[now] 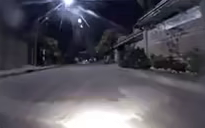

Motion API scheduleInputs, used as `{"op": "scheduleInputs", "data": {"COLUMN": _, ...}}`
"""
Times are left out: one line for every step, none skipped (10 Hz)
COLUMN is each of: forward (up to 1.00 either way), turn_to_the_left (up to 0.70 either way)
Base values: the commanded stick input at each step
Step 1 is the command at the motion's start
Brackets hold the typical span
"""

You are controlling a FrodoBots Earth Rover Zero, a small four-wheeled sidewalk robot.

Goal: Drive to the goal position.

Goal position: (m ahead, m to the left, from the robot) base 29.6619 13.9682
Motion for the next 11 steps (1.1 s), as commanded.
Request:
{"op": "scheduleInputs", "data": {"forward": 1.00, "turn_to_the_left": 0.05}}
{"op": "scheduleInputs", "data": {"forward": 1.00, "turn_to_the_left": 0.05}}
{"op": "scheduleInputs", "data": {"forward": 1.00, "turn_to_the_left": 0.23}}
{"op": "scheduleInputs", "data": {"forward": 1.00, "turn_to_the_left": 0.39}}
{"op": "scheduleInputs", "data": {"forward": 1.00, "turn_to_the_left": 0.39}}
{"op": "scheduleInputs", "data": {"forward": 1.00, "turn_to_the_left": 0.39}}
{"op": "scheduleInputs", "data": {"forward": 1.00, "turn_to_the_left": 0.39}}
{"op": "scheduleInputs", "data": {"forward": 1.00, "turn_to_the_left": 0.39}}
{"op": "scheduleInputs", "data": {"forward": 1.00, "turn_to_the_left": 0.19}}
{"op": "scheduleInputs", "data": {"forward": 1.00, "turn_to_the_left": 0.05}}
{"op": "scheduleInputs", "data": {"forward": 1.00, "turn_to_the_left": 0.05}}
